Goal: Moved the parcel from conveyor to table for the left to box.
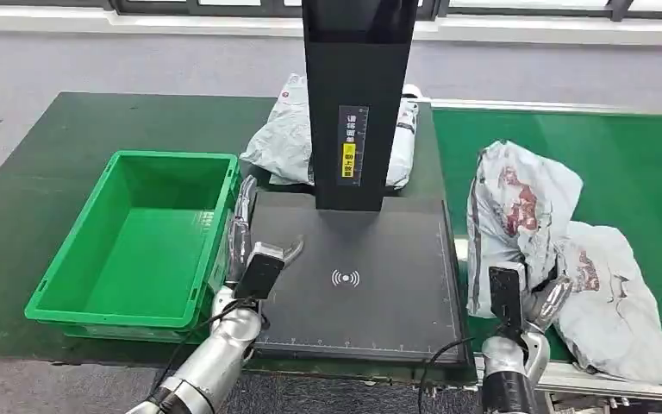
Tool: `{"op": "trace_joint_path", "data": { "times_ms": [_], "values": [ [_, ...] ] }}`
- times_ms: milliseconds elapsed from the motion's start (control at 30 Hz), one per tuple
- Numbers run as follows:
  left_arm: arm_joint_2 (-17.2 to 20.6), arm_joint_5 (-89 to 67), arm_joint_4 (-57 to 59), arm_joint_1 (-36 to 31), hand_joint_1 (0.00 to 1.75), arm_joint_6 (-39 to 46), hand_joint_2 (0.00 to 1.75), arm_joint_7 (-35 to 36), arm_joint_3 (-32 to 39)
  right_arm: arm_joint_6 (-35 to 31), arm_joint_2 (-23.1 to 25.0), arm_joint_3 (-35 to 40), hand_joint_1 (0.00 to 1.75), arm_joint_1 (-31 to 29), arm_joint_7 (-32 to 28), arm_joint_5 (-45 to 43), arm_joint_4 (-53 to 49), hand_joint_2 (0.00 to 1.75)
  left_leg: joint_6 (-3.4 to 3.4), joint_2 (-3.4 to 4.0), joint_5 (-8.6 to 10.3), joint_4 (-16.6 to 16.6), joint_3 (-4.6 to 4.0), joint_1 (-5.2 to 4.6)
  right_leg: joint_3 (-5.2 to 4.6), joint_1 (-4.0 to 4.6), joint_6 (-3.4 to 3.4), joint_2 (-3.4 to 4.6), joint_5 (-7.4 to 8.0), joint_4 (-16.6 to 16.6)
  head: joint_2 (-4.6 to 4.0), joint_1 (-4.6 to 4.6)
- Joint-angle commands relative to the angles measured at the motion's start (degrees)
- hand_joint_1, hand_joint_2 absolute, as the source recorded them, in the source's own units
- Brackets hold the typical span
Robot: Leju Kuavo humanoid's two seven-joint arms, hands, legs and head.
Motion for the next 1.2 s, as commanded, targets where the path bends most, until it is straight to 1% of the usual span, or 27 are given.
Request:
{"op": "trace_joint_path", "data": {
  "times_ms": [33,67,133,167,233,267,300,333,500,733,767,800,833,867,900,967,1033,1133,1200],
  "values": [
    [0.38,-0.39,-5.15,1.26,0.0,0.11,1.75,0.22,8.07,0.15,0.28,18.9,1.75,4.45,0.3,-7.31,-17.02,1.75,0.2,0.21,0.01,-0.08,0.05,-0.11,-0.05,-0.03,-0.28,0.04,0.01,0.02,0.0,0.0],
    [0.49,-0.2,-5.35,1.18,0.0,0.11,1.75,0.22,7.95,0.15,-0.35,21.51,1.75,3.64,0.3,-6.65,-14.41,1.75,0.1,0.2,0.0,-0.01,-0.08,-0.08,-0.15,-0.05,-0.13,0.07,0.04,0.05,0.0,0.0],
    [0.68,-1.38,-5.18,1.01,0.0,0.11,1.75,0.22,8.23,0.15,-0.85,25.04,1.75,1.61,0.71,-5.26,-9.26,1.75,0.17,0.47,-0.01,-0.1,0.06,-0.04,-0.09,0.03,-0.24,0.29,0.13,-0.07,0.0,0.0],
    [0.61,-1.64,-5.21,1.05,0.0,0.11,1.75,0.22,8.26,0.15,-0.48,26.4,1.75,0.5,0.7,-5.5,-6.73,1.75,0.11,0.44,-0.02,-0.05,0.03,-0.01,-0.11,0.04,-0.17,0.31,0.11,-0.04,0.0,0.02],
    [1.12,0.83,-5.78,0.54,0.0,-0.03,1.75,0.22,4.94,1.33,-1.85,35.55,1.75,-4.2,6.71,-2.62,4.99,1.75,0.09,0.42,0.0,-0.04,0.03,0.0,-0.13,0.05,-0.16,0.28,0.12,-0.03,0.0,0.0],
    [1.29,1.33,-5.84,0.15,0.0,-0.05,1.75,0.22,3.77,3.92,-1.37,37.83,1.75,-6.05,8.7,-2.53,8.77,1.75,0.12,0.44,0.05,-0.11,0.05,-0.03,-0.13,0.02,-0.19,0.31,0.14,-0.06,0.0,0.0],
    [1.44,1.93,-6.06,-0.3,0.0,-0.12,1.75,0.22,2.81,4.16,-1.31,41.0,1.75,-8.04,12.63,0.53,13.38,1.75,0.14,0.59,0.06,-0.16,0.11,-0.02,-0.12,0.05,-0.24,0.43,0.2,-0.11,-0.02,0.0],
    [1.76,2.57,-6.26,-0.87,0.0,-0.01,1.75,0.22,1.51,6.9,-0.58,43.63,1.75,-9.42,15.61,1.94,16.15,1.75,0.16,0.59,0.08,-0.17,0.12,0.03,-0.09,0.1,-0.25,0.42,0.22,-0.16,0.0,0.0],
    [1.76,2.57,-6.26,-0.87,0.0,-0.01,1.75,0.22,1.51,6.9,-0.58,43.63,1.75,-9.42,15.61,1.94,16.15,1.75,0.03,0.13,0.17,-0.05,-0.02,0.02,-0.12,0.05,-0.13,0.05,0.12,0.01,0.0,0.0],
    [1.76,2.57,-6.26,-0.87,0.0,-0.01,1.75,0.22,1.51,6.9,-0.58,43.63,1.75,-9.42,15.61,1.94,16.15,1.75,0.12,0.12,0.19,-0.1,-0.01,-0.02,-0.08,0.03,-0.19,0.02,0.14,-0.04,0.0,0.02],
    [1.9,3.13,-6.38,-1.15,0.0,-1.22,1.75,0.22,1.21,8.61,-1.19,46.02,1.75,-10.3,20.17,5.16,17.98,1.75,0.06,0.06,0.19,-0.07,-0.06,-0.02,-0.12,0.02,-0.15,-0.01,0.12,0.0,0.0,0.0],
    [1.92,3.48,-6.22,-1.53,0.0,-1.66,1.75,0.22,1.07,10.19,-1.33,47.4,1.75,-10.32,21.71,6.56,17.75,1.75,0.07,0.04,0.19,-0.07,-0.05,-0.02,-0.11,0.02,-0.16,-0.04,0.12,-0.01,0.0,0.02],
    [1.85,3.87,-6.25,-2.06,0.0,-2.35,1.75,0.22,1.0,15.99,-1.26,48.32,1.75,-10.67,23.64,6.28,18.58,1.75,0.16,0.1,0.25,-0.17,0.02,-0.05,-0.06,0.02,-0.26,-0.05,0.17,-0.08,-0.02,0.02],
    [1.55,4.26,-5.23,-3.36,0.0,-3.48,1.75,0.22,1.05,18.92,-1.42,49.7,1.75,-10.76,26.04,7.69,18.9,1.75,0.17,0.14,0.24,-0.17,0.02,-0.03,-0.07,0.05,-0.28,-0.02,0.19,-0.1,0.0,0.0],
    [1.26,4.48,-4.45,-4.07,0.0,-4.04,1.75,0.22,1.22,19.97,-1.75,51.19,1.75,-11.09,27.8,9.55,19.87,1.75,0.07,0.05,0.19,-0.02,-0.11,0.02,-0.15,0.06,-0.16,-0.04,0.13,0.02,0.0,0.02],
    [0.93,4.17,-3.22,-4.98,0.0,-4.78,1.75,0.22,1.16,23.45,-2.36,52.23,1.75,-10.58,28.87,10.31,19.98,1.75,0.12,0.05,0.24,-0.09,-0.08,-0.03,-0.16,0.03,-0.22,-0.08,0.16,-0.02,-0.02,0.0],
    [0.58,3.92,-1.61,-5.63,0.0,-5.89,1.75,0.22,1.06,27.03,-3.09,53.52,0.0,-10.51,30.66,11.42,20.52,1.75,0.16,0.02,0.28,-0.17,-0.01,-0.03,-0.08,0.05,-0.26,-0.16,0.18,-0.12,0.0,0.0],
    [-0.09,3.33,1.88,-6.94,0.0,-6.31,1.75,0.22,1.0,29.55,-3.89,54.28,0.0,-10.41,30.57,11.88,20.72,1.75,0.06,-0.04,0.23,-0.11,0.03,-0.03,-0.05,0.02,-0.16,-0.12,0.12,-0.05,0.0,0.0],
    [-0.38,3.52,3.4,-7.28,0.0,-6.83,1.75,0.22,1.35,33.0,-3.98,53.78,0.0,-9.46,27.64,10.0,19.3,1.75,0.19,-0.07,0.27,-0.2,0.08,-0.03,0.06,0.05,-0.25,-0.21,0.17,-0.2,0.0,0.0]
  ]
}}
